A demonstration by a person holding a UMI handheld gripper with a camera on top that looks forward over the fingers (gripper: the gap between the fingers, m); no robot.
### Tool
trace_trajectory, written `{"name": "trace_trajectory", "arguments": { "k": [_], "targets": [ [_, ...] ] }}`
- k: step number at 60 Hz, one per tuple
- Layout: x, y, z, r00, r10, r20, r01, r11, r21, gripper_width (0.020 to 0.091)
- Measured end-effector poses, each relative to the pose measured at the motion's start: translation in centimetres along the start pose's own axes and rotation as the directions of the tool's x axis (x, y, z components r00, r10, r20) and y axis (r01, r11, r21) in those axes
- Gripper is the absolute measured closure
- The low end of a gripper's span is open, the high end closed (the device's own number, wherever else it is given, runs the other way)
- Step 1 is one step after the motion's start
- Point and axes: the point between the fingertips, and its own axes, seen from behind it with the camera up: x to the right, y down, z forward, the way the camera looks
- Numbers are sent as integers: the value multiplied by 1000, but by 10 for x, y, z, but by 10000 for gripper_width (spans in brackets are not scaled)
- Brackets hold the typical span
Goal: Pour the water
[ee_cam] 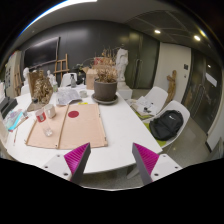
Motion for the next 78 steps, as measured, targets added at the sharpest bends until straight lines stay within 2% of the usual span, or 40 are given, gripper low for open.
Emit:
{"name": "trace_trajectory", "arguments": {
  "k": [10,29,44,51,60,63,71,74,76,78],
  "targets": [
    [-44,4,5,998,-44,49,45,999,-9,250],
    [-220,22,38,982,-100,160,102,995,-4,250],
    [-348,10,95,967,-69,247,50,995,82,250],
    [-380,-4,141,969,-78,233,46,989,142,250],
    [-406,-18,196,974,-80,214,41,982,184,255],
    [-411,-20,211,975,-77,207,36,981,193,293],
    [-422,-23,236,974,-68,215,21,976,215,450],
    [-423,-23,242,976,-71,208,24,975,221,549],
    [-424,-22,245,977,-74,199,29,974,223,672],
    [-425,-24,247,978,-71,194,24,972,233,677]
  ]
}}
